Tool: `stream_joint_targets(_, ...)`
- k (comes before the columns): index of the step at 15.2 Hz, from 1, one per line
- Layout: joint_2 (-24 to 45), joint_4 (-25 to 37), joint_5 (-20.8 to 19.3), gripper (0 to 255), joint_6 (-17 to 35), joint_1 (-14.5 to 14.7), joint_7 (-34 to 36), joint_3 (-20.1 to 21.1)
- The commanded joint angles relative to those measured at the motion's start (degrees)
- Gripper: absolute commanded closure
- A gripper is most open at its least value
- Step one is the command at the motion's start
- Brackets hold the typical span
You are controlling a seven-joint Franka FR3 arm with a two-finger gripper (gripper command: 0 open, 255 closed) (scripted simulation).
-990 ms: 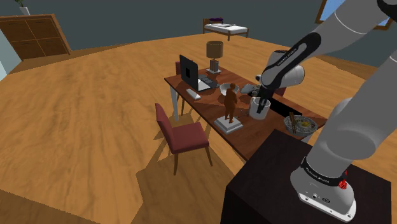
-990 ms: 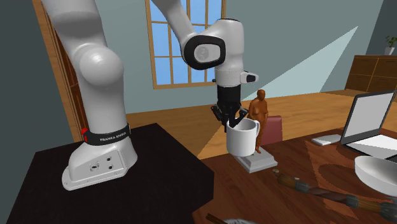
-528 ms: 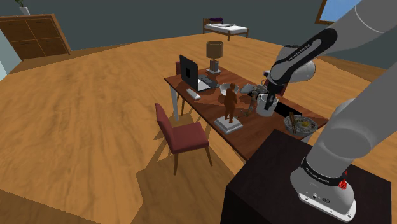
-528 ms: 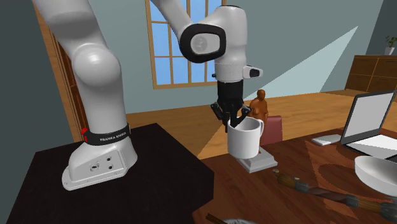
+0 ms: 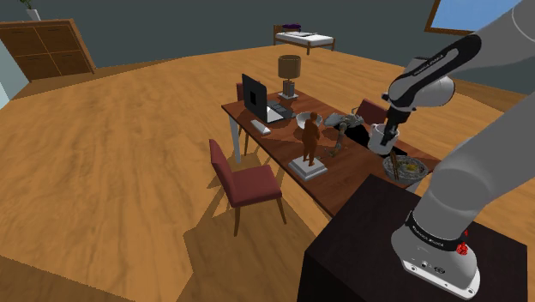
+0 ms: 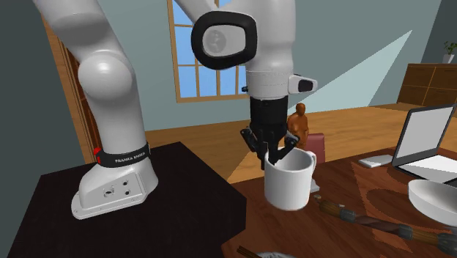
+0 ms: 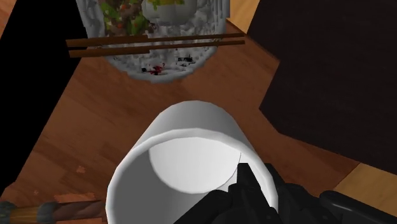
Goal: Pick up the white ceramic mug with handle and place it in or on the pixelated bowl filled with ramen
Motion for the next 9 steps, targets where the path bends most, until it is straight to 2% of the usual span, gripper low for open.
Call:
stream_joint_targets(1,-0.39,0.94,-0.64,255,-1.09,-1.32,-3.14,-2.11)
stream_joint_targets(5,0.51,4.03,-0.28,255,-2.75,-2.50,-10.37,-7.50)
stream_joint_targets(9,2.71,8.13,1.79,255,-4.27,-1.91,-18.27,-13.79)
